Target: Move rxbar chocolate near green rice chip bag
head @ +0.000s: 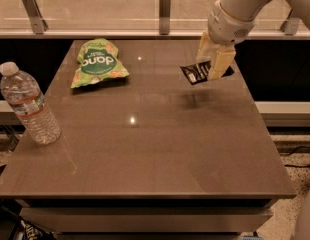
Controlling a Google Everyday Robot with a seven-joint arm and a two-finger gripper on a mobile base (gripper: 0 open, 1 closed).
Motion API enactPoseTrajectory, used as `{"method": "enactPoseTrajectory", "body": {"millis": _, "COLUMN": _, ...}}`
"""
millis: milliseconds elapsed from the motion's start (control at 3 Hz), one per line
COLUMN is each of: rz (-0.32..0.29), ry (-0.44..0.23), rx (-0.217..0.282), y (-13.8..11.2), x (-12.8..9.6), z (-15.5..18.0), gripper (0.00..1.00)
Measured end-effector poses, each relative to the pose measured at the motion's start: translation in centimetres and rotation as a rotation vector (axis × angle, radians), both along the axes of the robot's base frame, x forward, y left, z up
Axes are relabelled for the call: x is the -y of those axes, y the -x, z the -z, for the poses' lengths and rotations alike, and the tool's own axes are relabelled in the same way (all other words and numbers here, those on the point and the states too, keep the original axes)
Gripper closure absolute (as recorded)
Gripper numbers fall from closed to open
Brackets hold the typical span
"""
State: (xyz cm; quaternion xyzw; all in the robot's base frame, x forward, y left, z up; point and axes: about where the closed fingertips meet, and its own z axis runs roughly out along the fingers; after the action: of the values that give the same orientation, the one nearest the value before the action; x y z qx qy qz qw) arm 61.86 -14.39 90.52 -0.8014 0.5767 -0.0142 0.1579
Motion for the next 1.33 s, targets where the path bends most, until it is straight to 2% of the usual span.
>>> {"method": "enactPoseTrajectory", "body": {"millis": 667, "rz": -0.023, "ry": -0.026, "rx": 0.1, "y": -3.6, "x": -0.9, "z": -0.3, "gripper": 1.0}}
{"method": "enactPoseTrajectory", "body": {"millis": 1333, "rz": -0.078, "ry": -0.04, "rx": 0.126, "y": -7.6, "x": -3.1, "z": 0.2, "gripper": 1.0}}
